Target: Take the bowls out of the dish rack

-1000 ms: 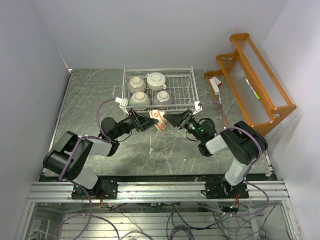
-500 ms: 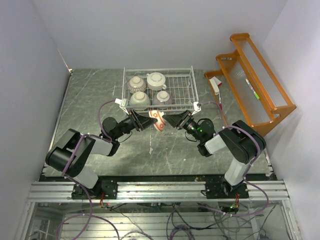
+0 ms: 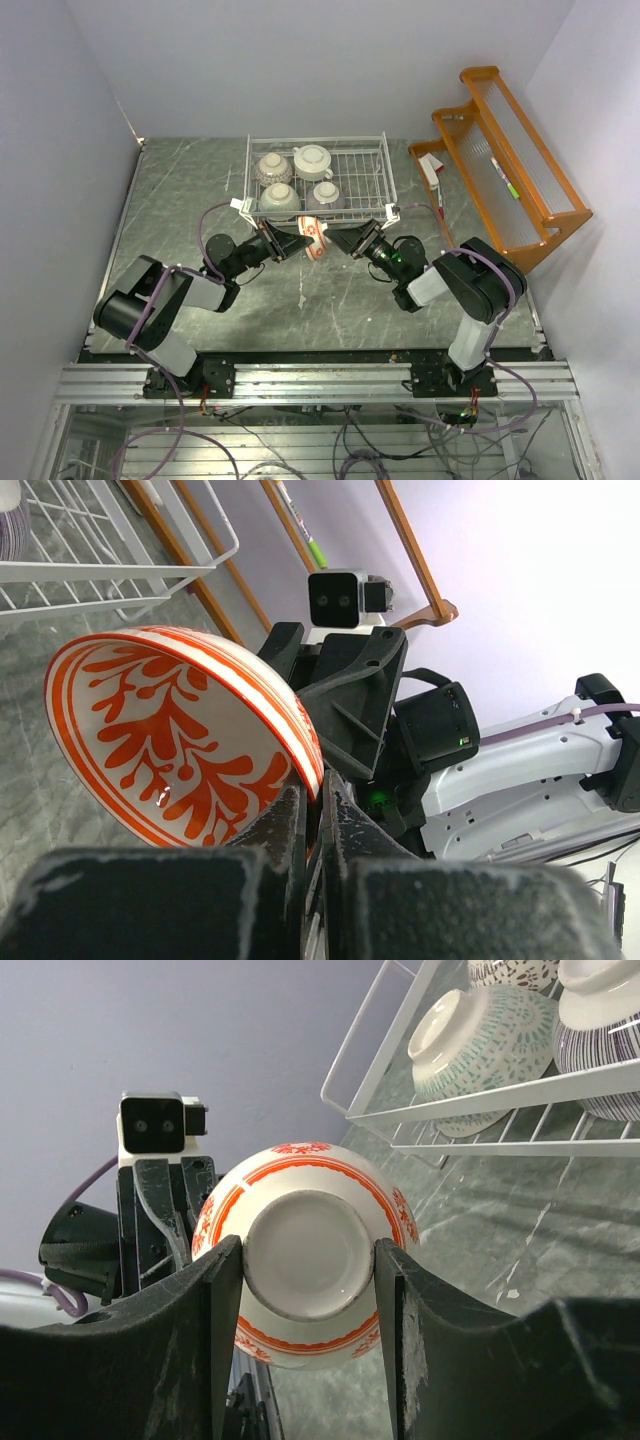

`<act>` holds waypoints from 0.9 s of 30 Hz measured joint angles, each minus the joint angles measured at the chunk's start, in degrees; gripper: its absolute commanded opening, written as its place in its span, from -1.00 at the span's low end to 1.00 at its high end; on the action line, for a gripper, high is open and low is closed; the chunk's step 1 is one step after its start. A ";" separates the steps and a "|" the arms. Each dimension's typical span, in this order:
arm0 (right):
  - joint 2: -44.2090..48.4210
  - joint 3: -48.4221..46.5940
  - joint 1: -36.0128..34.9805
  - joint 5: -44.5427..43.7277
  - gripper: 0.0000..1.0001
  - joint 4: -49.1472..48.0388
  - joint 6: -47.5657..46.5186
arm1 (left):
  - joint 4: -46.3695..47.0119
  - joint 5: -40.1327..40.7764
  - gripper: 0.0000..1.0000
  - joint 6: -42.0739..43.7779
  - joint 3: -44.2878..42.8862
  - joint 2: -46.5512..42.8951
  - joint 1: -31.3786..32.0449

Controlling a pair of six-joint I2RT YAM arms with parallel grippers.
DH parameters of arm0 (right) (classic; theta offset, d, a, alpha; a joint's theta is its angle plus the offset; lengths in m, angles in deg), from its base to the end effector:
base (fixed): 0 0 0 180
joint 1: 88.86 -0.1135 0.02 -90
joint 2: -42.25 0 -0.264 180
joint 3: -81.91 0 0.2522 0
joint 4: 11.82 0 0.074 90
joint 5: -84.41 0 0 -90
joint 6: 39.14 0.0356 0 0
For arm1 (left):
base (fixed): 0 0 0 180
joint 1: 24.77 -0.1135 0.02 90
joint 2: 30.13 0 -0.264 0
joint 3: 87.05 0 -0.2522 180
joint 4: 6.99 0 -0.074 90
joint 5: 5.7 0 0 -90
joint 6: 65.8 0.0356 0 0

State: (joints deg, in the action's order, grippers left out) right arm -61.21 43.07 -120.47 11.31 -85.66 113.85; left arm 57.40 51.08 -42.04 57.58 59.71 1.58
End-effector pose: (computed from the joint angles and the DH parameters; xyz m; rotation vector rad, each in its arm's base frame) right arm 0.2468 0.1641 0.1597 0.1628 1.6071 1.5349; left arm 0.2315 -0.1365 0.1901 -0.0117 1.6752 -1.6835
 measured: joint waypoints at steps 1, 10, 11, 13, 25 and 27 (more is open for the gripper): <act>0.00 0.00 0.00 -0.02 -1.00 0.00 0.00 | 0.00 0.00 -0.86 -0.04 0.00 0.04 0.00; 0.55 0.92 0.11 -0.74 -0.62 0.00 -0.63 | 0.00 -0.68 -0.85 -0.79 -0.50 0.79 0.00; 0.66 1.07 0.17 -0.79 -0.56 0.00 -0.70 | 0.00 -0.98 -0.85 -1.01 -0.81 1.14 0.02; 1.55 2.01 0.83 -0.74 -0.41 0.02 -1.14 | 0.00 -1.75 -0.85 -1.27 -1.38 1.66 0.15; 7.85 6.75 5.79 2.14 0.34 0.02 -2.29 | -0.02 -3.67 -0.85 -0.90 -3.39 2.73 1.44; 8.68 7.26 7.15 1.70 0.40 0.02 -2.40 | -0.04 -3.63 -0.85 -0.79 -3.39 3.17 1.44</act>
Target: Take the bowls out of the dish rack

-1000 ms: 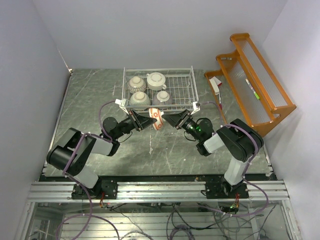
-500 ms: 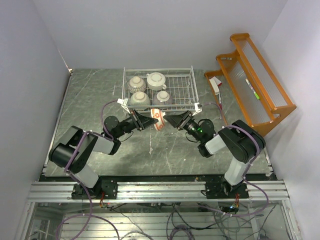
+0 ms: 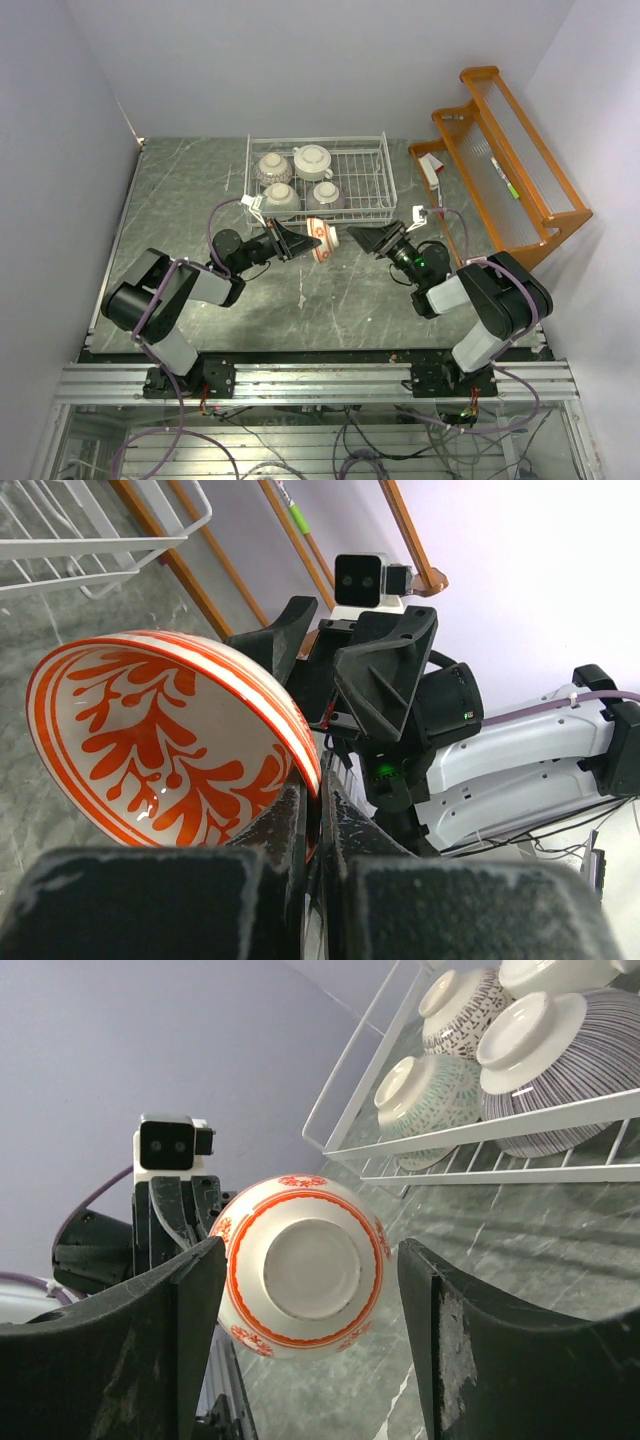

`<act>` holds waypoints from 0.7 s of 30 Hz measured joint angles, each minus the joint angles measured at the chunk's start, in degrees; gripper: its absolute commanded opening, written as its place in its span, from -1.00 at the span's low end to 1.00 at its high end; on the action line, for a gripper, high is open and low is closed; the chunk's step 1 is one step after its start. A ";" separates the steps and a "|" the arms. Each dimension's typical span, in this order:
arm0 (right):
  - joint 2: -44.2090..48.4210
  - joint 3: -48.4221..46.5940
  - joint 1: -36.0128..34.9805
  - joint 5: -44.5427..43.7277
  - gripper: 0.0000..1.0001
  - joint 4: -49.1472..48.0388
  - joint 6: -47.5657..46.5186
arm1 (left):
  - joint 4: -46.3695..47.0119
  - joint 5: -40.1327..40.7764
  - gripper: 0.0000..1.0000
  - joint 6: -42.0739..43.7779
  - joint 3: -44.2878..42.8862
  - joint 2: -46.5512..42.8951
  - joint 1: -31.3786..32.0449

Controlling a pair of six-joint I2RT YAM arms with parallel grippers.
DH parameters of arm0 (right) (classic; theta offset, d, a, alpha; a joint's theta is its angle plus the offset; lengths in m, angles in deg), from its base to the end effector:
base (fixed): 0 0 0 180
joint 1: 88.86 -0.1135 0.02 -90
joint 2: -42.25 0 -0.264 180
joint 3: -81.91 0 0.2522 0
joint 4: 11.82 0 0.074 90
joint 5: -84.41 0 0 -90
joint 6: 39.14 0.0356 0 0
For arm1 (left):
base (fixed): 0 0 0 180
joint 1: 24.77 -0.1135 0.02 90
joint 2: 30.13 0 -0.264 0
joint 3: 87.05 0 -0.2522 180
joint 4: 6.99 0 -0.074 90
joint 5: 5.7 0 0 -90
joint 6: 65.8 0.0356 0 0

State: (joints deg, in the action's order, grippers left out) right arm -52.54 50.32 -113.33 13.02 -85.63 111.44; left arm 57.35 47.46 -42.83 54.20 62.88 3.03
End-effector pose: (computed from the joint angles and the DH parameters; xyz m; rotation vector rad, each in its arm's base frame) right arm 0.2334 0.1187 0.1713 0.1872 1.5494 1.4316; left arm 0.2396 -0.1504 0.1904 0.0613 1.7034 -1.7488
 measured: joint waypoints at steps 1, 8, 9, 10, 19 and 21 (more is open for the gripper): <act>0.26 0.20 0.52 0.02 0.42 0.00 0.00 | -0.02 0.00 -0.86 0.00 0.00 0.04 -0.07; 0.39 1.22 1.51 0.20 0.43 0.00 0.11 | 0.02 0.00 -0.85 0.20 -0.02 0.04 -0.04; 0.52 1.49 1.66 0.20 0.43 0.00 0.07 | 0.02 0.04 -0.86 0.42 -0.02 0.04 -0.04; 0.79 1.75 1.81 0.20 0.43 0.00 0.00 | -0.24 0.28 -0.86 0.76 -0.02 -0.07 -0.04; 10.10 2.73 2.36 0.02 0.41 1.05 -3.50 | -12.63 6.80 -0.85 9.27 -1.36 -10.58 1.18; 13.46 2.73 2.38 -0.28 0.40 2.99 -5.22 | -15.69 8.07 -0.86 11.06 -2.16 -12.55 1.44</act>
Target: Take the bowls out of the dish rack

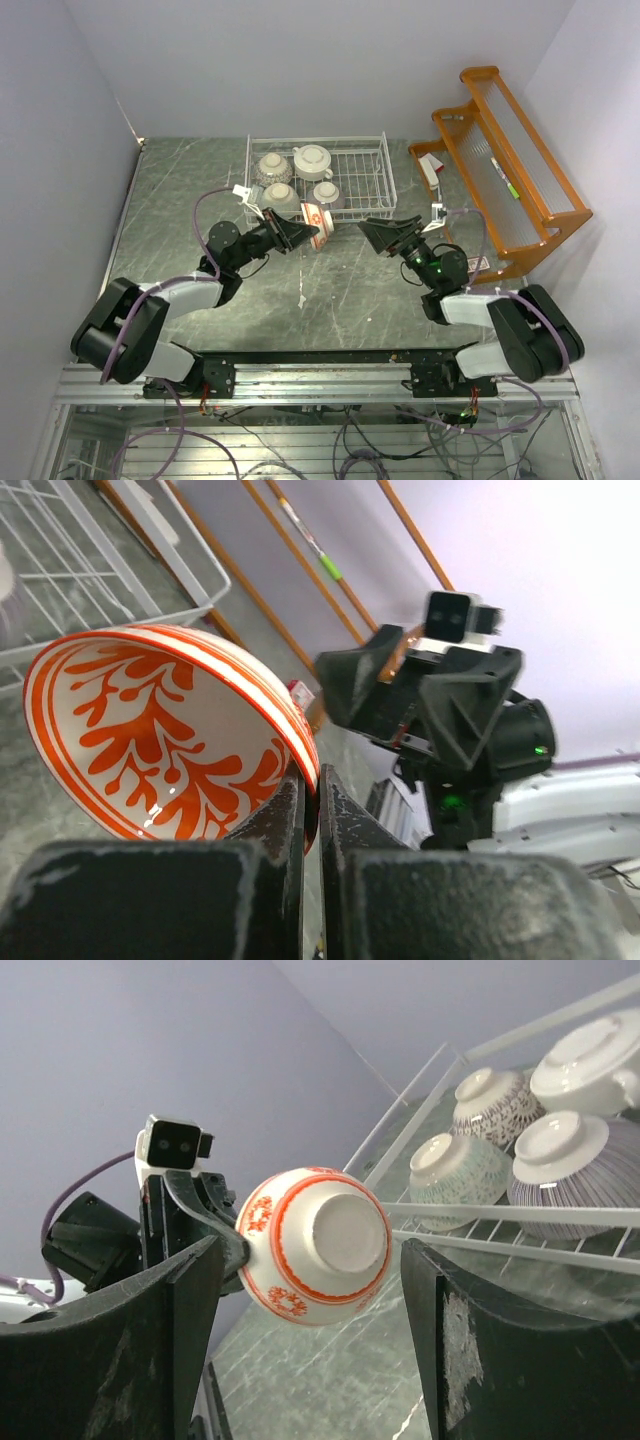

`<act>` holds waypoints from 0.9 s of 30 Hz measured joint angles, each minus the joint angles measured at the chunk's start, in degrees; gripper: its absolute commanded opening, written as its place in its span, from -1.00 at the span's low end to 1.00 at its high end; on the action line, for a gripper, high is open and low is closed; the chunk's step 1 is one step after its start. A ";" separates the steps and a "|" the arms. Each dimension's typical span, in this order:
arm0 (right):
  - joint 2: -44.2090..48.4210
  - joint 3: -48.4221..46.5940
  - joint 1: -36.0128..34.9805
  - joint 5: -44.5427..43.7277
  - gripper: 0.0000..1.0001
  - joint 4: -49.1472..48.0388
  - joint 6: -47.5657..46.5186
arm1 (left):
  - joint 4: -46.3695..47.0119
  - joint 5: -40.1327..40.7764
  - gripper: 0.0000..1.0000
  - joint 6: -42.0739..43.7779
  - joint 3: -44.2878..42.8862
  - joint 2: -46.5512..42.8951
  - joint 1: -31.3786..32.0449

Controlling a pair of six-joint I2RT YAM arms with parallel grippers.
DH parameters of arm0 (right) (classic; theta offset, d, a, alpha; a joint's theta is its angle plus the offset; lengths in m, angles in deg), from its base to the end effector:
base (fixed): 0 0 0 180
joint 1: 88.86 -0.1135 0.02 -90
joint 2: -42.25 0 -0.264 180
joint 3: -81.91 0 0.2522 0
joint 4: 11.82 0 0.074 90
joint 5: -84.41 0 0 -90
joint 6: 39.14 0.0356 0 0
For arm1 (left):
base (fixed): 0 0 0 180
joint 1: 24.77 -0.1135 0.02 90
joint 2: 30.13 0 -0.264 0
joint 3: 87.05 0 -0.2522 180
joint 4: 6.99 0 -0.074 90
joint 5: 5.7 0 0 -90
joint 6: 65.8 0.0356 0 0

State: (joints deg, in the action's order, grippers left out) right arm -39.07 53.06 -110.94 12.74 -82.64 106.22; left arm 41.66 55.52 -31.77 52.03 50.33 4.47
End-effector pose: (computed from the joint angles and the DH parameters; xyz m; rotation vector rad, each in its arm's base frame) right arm 0.2146 0.0991 0.2084 0.0981 1.3885 1.3481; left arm 0.2312 -0.1491 0.2300 0.0966 1.6319 -1.5387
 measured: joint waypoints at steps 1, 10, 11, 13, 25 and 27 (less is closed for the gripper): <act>1.92 0.00 0.00 -0.28 0.40 1.57 -0.96 | -2.05 0.83 -0.86 1.01 -0.46 -0.85 0.13; 17.27 -1.11 0.00 -5.86 0.36 23.50 -11.34 | -30.38 14.03 -0.85 11.93 -5.84 -9.86 2.49; 18.56 -1.31 0.02 -6.64 0.35 25.75 -12.41 | -33.38 15.78 -0.85 13.05 -6.69 -10.69 2.54; 21.03 -1.77 0.00 -8.57 0.35 30.51 -14.56 | -38.93 19.61 -0.86 15.34 -8.37 -12.28 2.58; 25.57 -6.47 0.00 -17.97 0.48 52.52 -23.52 | -68.65 47.45 -0.86 20.55 -15.82 -16.06 2.38; 25.59 -6.62 0.00 -18.84 0.48 54.27 -24.26 | -71.80 49.90 -0.86 20.39 -15.85 -16.41 1.57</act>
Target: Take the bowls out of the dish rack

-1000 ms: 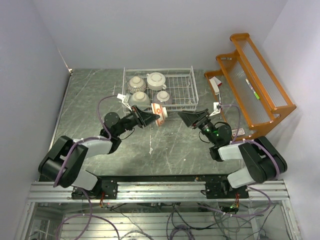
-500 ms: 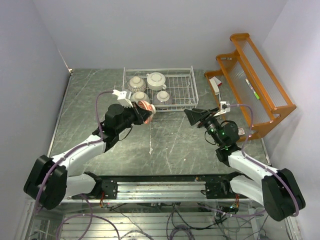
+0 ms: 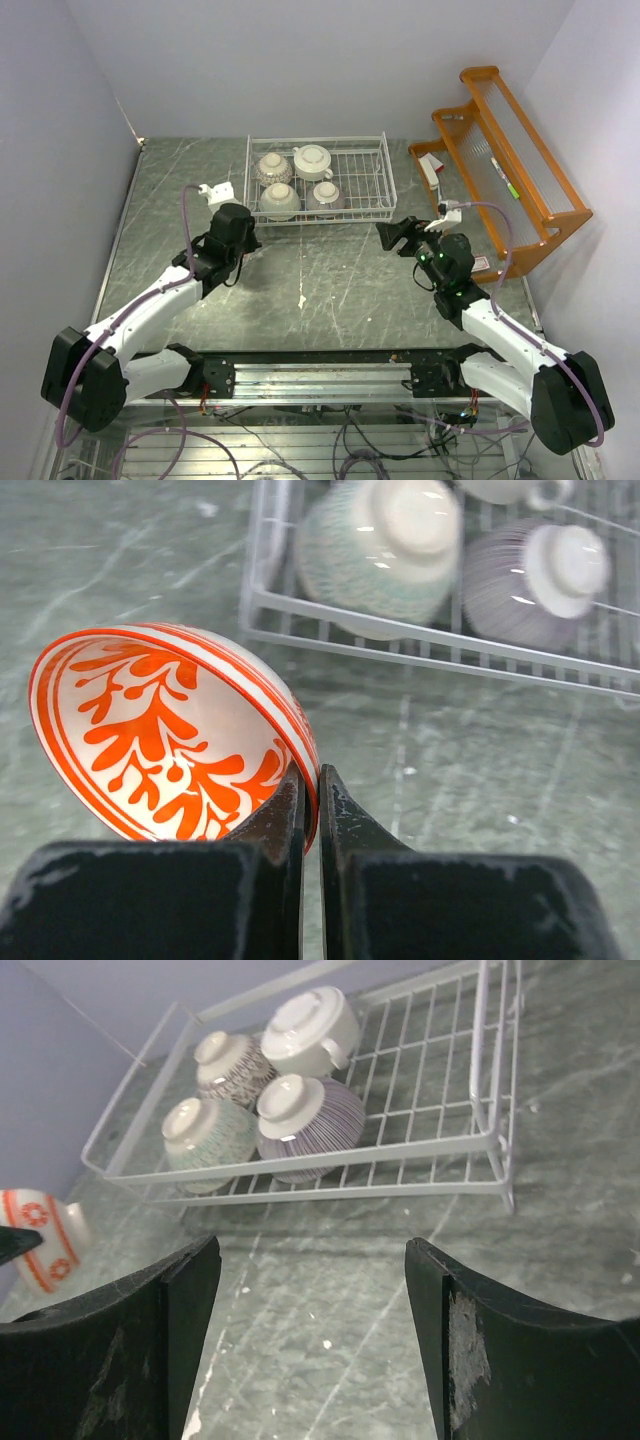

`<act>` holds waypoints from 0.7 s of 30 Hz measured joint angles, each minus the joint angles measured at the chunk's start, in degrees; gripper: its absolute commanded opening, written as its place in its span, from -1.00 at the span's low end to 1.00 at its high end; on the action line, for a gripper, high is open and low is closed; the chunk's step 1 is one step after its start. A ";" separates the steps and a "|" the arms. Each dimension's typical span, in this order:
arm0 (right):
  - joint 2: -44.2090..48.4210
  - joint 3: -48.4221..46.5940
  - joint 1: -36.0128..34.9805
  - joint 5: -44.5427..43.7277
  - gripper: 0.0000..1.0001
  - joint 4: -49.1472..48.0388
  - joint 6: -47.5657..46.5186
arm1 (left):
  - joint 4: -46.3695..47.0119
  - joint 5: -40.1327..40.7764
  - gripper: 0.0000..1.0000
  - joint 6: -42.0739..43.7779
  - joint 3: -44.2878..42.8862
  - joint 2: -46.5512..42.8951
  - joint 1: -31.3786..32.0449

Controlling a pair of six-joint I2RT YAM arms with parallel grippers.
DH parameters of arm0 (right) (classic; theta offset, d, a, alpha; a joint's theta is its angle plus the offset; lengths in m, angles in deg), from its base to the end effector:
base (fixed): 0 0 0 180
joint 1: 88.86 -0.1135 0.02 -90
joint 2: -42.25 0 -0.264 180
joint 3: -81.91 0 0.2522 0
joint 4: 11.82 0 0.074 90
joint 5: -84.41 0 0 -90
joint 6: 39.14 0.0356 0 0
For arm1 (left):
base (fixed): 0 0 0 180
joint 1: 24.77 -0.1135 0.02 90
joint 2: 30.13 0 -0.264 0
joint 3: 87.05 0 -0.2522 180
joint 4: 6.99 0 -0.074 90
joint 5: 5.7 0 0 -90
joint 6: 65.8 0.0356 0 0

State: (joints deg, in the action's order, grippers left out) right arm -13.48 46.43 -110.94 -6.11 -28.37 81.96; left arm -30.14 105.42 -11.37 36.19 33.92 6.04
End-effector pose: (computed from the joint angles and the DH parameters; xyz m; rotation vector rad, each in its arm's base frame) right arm 0.2015 0.0814 0.2373 0.1394 1.6765 0.6990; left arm 0.2188 -0.1155 0.2646 -0.3062 2.0564 -0.3251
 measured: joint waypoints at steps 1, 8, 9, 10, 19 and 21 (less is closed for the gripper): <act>0.00 -0.04 0.00 -0.39 0.48 0.98 -0.28 | -1.62 0.94 -0.85 -0.24 -0.02 -0.13 -0.61; 0.55 -0.09 0.00 -2.14 0.48 5.25 -1.57 | -9.68 6.80 -0.85 -1.55 -0.35 -1.27 -5.05; 0.66 -0.09 0.00 -2.32 0.48 5.35 -1.62 | -10.29 7.15 -0.86 -1.51 -0.57 -1.20 -5.49; 0.72 -0.09 0.02 -2.45 0.48 5.38 -1.66 | -10.86 7.43 -0.86 -1.51 -0.83 -0.87 -6.01; 0.61 -0.09 0.00 -2.56 0.47 5.38 -1.66 | -15.21 9.29 -0.85 -2.58 -9.38 13.94 -12.39; 0.59 -0.09 0.00 -2.60 0.47 5.38 -1.68 | -16.50 9.18 -0.86 -3.23 -11.96 18.34 -14.27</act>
State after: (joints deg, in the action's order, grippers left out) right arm -12.89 46.35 -110.94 -8.71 -22.99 80.27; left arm -46.64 114.60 -14.61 24.23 52.26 -8.23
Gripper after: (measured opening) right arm 0.738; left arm 0.102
